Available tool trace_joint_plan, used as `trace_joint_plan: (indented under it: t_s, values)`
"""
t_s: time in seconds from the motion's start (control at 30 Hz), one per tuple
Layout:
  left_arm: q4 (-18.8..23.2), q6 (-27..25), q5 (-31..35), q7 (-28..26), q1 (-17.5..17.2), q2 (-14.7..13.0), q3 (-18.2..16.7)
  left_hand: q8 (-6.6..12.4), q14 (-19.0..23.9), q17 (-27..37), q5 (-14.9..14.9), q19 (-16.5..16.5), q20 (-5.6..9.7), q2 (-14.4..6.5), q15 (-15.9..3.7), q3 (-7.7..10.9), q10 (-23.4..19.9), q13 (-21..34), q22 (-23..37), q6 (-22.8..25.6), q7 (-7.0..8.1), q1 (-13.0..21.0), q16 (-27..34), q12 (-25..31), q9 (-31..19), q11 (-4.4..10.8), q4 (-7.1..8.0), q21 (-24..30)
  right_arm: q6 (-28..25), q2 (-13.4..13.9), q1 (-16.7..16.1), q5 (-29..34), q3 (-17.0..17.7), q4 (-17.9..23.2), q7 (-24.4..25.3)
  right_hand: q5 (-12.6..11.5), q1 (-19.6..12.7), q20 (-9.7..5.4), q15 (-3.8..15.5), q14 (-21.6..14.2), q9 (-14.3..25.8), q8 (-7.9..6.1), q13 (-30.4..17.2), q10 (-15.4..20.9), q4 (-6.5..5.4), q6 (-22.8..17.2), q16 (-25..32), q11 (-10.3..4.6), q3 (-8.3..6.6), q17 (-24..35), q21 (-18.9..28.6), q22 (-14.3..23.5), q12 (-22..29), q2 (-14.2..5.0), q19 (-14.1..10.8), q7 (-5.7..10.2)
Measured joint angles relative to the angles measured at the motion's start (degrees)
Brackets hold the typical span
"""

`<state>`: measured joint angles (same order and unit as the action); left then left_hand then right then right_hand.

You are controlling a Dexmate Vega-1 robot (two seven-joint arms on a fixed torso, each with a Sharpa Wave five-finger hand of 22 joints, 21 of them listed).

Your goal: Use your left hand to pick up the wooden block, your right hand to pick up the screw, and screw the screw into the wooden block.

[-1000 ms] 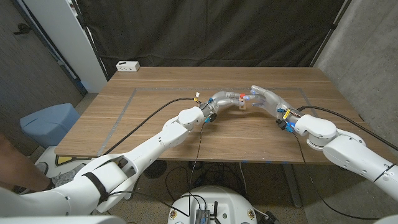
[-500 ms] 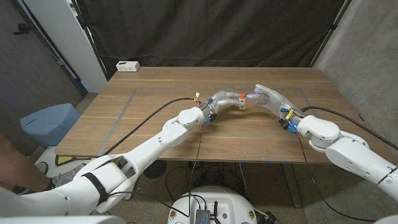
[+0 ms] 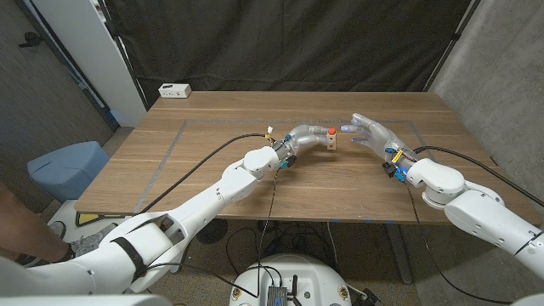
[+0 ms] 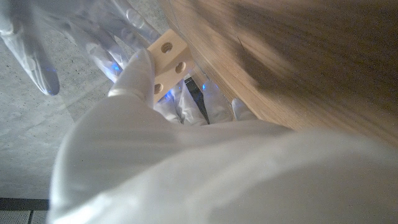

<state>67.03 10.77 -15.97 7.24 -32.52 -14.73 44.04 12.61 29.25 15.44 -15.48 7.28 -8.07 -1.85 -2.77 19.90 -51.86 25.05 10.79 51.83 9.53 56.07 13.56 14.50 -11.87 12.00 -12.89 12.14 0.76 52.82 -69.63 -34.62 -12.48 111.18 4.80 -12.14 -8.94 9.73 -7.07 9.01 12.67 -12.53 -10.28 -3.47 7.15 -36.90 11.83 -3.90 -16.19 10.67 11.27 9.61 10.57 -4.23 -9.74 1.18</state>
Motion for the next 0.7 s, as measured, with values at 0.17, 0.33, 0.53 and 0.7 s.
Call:
trace_joint_plan:
  t_s: [0.17,0.33,0.53,0.7]
  values:
    - [0.2,0.0,0.1,-0.1,-0.1,0.0,0.0,0.0,0.0,0.1,0.0,0.0,0.0,0.0,0.0,0.0,0.0,0.0,0.0,0.0,0.0,0.0,0.0,0.0,0.0,0.01,0.0,0.0,0.1,-0.2,0.3,0.1,0.0,-0.4,-0.4,0.0,0.0,0.35,-0.62,0.6,0.0,0.99,0.0,-1.6,0.0,2.3,-0.4,-0.19,0.0,0.1,-0.3,0.0,-0.2,0.0,0.4,0.58]
    - [0.4,-0.1,0.1,-0.1,-0.1,-0.1,0.0,0.0,0.0,0.1,0.0,0.0,0.0,0.0,0.0,0.0,0.0,0.0,0.0,0.0,0.0,0.0,0.0,0.0,0.0,0.01,0.0,0.0,0.2,-0.3,0.8,0.1,-0.4,-0.7,-1.2,0.0,0.0,0.83,-0.62,0.6,-0.1,1.75,0.0,-3.1,0.0,4.9,-0.9,-0.08,0.0,0.1,-0.7,0.0,-0.2,0.01,2.1,1.04]
    - [0.8,-0.1,0.3,-0.2,-0.3,-0.2,0.0,0.0,0.0,0.0,0.0,0.0,0.0,0.0,0.0,0.0,0.0,0.0,0.0,0.0,0.0,0.0,0.0,0.0,0.0,0.02,0.0,0.0,0.3,-0.3,1.7,0.1,-1.0,-1.3,-2.8,0.0,0.6,1.02,-0.61,0.6,-0.2,1.75,0.0,-4.7,-0.49,6.3,-0.9,-0.5,0.49,0.4,-1.1,0.0,-0.4,0.53,3.3,1.89]
    - [1.2,-0.3,0.3,-0.4,-0.4,-0.3,0.0,0.0,0.0,0.0,0.1,0.0,0.0,0.0,0.0,0.0,0.1,0.0,0.0,0.0,0.0,0.0,0.0,0.0,0.0,0.1,0.0,0.0,0.3,-0.3,2.5,0.0,-1.7,-1.8,-4.0,0.0,1.0,1.1,-0.61,0.6,-0.4,1.75,0.0,-5.8,-0.58,7.1,-1.2,-0.68,0.58,0.4,-1.1,0.0,-0.7,0.47,4.3,2.21]
